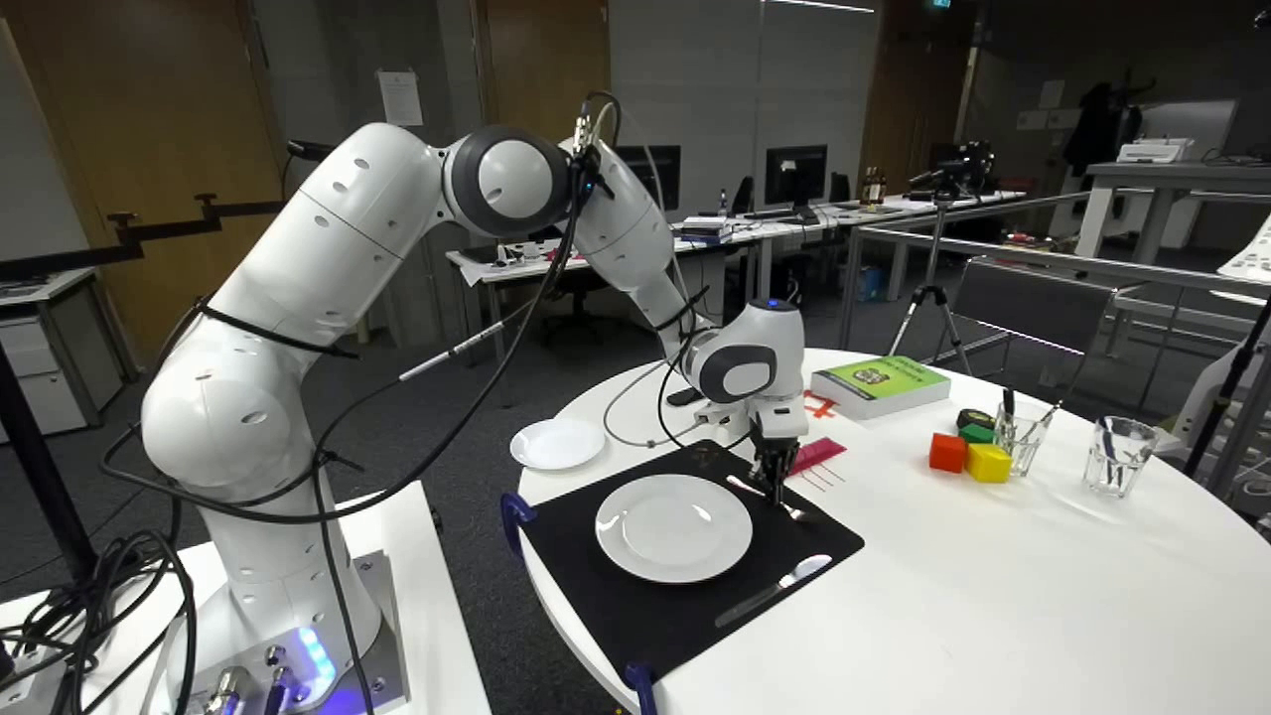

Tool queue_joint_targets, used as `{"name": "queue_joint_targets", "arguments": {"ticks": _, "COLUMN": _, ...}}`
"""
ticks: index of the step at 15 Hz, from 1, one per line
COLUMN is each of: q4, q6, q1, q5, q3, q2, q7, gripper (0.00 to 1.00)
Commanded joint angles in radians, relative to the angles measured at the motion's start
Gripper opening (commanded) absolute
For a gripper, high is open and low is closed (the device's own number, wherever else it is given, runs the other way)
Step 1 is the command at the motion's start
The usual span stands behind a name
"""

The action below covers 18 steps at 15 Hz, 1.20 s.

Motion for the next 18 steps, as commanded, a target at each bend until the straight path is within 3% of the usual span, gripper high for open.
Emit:
{"name": "queue_joint_targets", "arguments": {"ticks": 1, "q4": 0.002, "q6": -0.029, "q1": 0.004, "q5": -0.002, "q3": -0.007, "q2": -0.018, "q7": -0.03, "gripper": 0.01}}
{"name": "queue_joint_targets", "arguments": {"ticks": 18, "q4": -0.08, "q6": -0.07, "q1": 0.08, "q5": -0.08, "q3": 0.01, "q2": -0.197, "q7": -0.241, "gripper": 0.01}}
